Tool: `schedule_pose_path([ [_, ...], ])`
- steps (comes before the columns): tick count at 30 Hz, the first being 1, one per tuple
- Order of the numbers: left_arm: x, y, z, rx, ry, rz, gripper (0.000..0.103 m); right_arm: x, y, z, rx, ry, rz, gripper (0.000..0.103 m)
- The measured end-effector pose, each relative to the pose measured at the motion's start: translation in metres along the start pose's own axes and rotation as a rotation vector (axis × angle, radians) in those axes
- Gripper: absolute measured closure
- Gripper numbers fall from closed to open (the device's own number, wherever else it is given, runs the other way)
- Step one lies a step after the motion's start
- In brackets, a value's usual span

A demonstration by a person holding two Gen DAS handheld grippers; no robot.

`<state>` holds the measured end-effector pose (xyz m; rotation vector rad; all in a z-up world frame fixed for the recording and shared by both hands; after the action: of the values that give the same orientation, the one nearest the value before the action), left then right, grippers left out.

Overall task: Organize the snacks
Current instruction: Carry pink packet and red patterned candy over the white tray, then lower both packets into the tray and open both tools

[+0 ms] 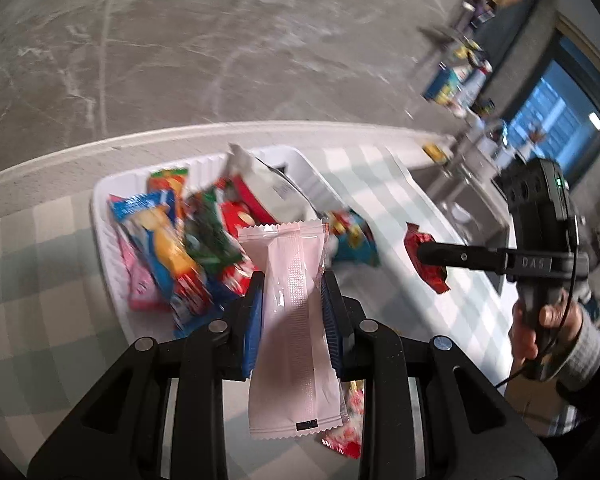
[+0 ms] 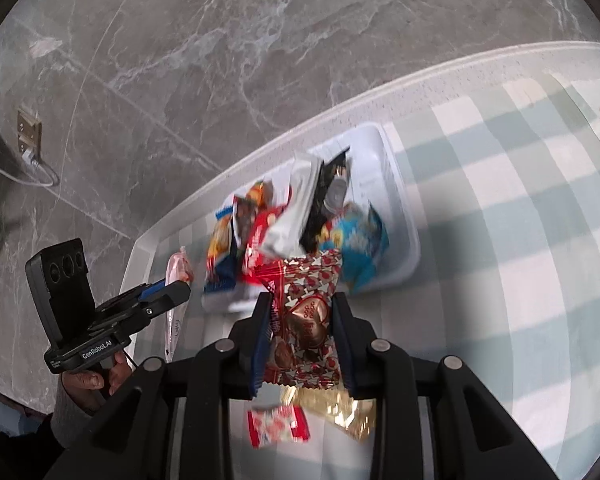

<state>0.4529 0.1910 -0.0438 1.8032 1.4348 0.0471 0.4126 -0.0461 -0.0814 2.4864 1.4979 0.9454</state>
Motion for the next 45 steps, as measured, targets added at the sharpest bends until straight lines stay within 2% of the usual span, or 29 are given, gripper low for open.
schedule_pose_path([
  [6, 0.031, 0.028, 0.006, -0.024, 0.035, -0.071, 0.078, -0.004, 0.027, 0.02, -0.011, 0.009, 0.006, 0.071],
  [16, 0.058, 0.058, 0.036, -0.043, 0.068, -0.135, 0.078, -0.007, 0.072, 0.05, -0.004, 0.012, 0.028, 0.07],
  [30, 0.077, 0.073, 0.057, -0.049, 0.144, -0.131, 0.077, -0.022, 0.086, 0.085, 0.019, -0.021, 0.035, 0.068],
  [34, 0.074, 0.072, 0.061, -0.04, 0.177, -0.093, 0.076, -0.024, 0.086, 0.09, 0.026, -0.032, 0.026, 0.063],
  [37, 0.073, 0.072, 0.063, -0.04, 0.2, -0.078, 0.075, -0.023, 0.086, 0.089, 0.019, -0.041, 0.009, 0.057],
  [39, 0.073, 0.073, 0.063, -0.039, 0.214, -0.072, 0.07, -0.022, 0.086, 0.088, 0.016, -0.04, 0.001, 0.056],
  [40, 0.072, 0.073, 0.061, -0.042, 0.217, -0.069, 0.06, -0.02, 0.085, 0.086, 0.013, -0.04, -0.004, 0.056],
  [41, 0.072, 0.074, 0.06, -0.048, 0.217, -0.066, 0.058, -0.019, 0.085, 0.084, 0.009, -0.04, -0.008, 0.056],
  [45, 0.066, 0.075, 0.055, -0.055, 0.243, -0.033, 0.058, -0.014, 0.084, 0.077, -0.004, -0.044, -0.025, 0.056],
])
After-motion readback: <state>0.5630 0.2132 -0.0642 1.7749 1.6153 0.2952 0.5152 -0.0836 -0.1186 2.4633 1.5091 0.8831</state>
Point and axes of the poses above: each gripper's, at about its wrist camera, not at the fingertips, and z roughly the way its jaws point, x to its left, y to its top, the point moved 9 cm from there along z, roughly the way its jaws point, and after that the axes turned 5 degrees about -y, right-handed, at the moved point
